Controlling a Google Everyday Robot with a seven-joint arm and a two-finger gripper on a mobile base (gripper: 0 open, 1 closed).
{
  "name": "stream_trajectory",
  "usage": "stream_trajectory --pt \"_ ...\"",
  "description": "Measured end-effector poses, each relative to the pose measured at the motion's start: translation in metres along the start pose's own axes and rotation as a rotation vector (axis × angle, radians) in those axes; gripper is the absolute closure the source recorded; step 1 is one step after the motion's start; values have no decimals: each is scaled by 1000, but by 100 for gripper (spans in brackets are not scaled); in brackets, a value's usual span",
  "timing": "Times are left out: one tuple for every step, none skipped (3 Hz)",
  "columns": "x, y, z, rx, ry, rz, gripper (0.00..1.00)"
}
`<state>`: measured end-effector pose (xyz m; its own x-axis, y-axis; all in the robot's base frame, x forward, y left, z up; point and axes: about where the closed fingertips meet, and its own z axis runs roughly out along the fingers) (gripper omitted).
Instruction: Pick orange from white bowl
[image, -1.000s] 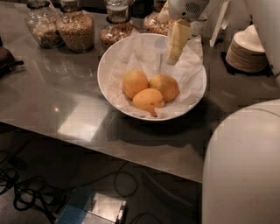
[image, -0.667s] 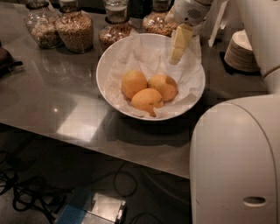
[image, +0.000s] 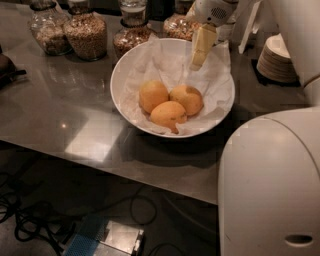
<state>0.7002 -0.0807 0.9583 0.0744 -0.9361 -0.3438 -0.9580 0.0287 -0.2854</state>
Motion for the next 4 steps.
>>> stream_trajectory --pt "-11 15 -27 36 49 2 0" --pt "-13 47 -42 -10 66 15 0" --pt "-14 44 -40 -2 62 14 0" --pt "-25 62 -35 -86 43 -64 0"
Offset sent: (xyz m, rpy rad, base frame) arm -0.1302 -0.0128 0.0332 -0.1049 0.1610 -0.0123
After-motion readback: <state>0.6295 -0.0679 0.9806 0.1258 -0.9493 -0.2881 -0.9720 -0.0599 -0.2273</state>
